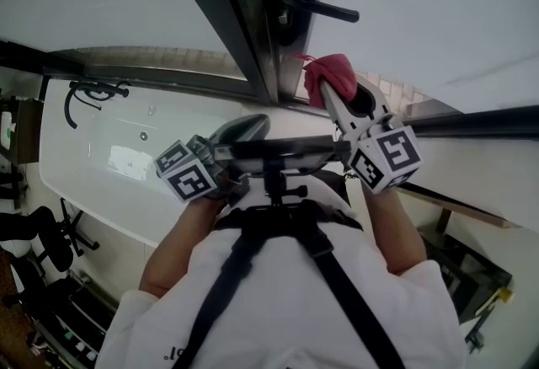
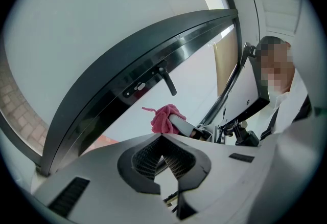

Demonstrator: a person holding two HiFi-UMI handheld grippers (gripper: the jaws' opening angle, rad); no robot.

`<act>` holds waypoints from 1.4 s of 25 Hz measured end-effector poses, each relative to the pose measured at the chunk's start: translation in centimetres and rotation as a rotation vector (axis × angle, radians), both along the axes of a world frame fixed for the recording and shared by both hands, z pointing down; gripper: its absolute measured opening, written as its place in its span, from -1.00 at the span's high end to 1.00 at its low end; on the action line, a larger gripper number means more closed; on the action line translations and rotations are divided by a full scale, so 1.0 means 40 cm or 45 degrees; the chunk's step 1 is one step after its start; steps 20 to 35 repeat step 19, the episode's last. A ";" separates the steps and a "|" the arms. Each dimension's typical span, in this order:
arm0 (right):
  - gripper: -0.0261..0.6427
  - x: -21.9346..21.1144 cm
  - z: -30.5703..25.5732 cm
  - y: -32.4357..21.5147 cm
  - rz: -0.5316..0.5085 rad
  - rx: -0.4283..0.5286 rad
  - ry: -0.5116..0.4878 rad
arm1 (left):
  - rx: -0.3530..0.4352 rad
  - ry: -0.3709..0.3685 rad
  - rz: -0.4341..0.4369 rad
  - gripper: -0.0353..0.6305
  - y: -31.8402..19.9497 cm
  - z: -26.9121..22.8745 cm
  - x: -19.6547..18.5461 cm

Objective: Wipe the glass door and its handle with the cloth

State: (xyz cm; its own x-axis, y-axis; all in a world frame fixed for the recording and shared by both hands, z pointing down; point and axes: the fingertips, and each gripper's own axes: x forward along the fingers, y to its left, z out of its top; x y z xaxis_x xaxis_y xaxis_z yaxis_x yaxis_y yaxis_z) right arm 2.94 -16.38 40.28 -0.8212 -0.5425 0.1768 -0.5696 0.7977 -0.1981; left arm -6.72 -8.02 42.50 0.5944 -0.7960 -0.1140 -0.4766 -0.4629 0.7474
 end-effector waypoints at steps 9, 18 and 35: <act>0.64 -0.001 0.009 -0.013 0.013 -0.011 0.006 | -0.003 0.001 0.001 0.92 -0.011 0.005 -0.011; 0.64 0.002 0.022 -0.007 0.012 -0.029 0.009 | -0.004 0.006 0.001 0.92 -0.012 0.006 -0.010; 0.64 0.002 0.023 -0.006 0.012 -0.031 0.010 | -0.004 0.007 0.002 0.92 -0.013 0.006 -0.011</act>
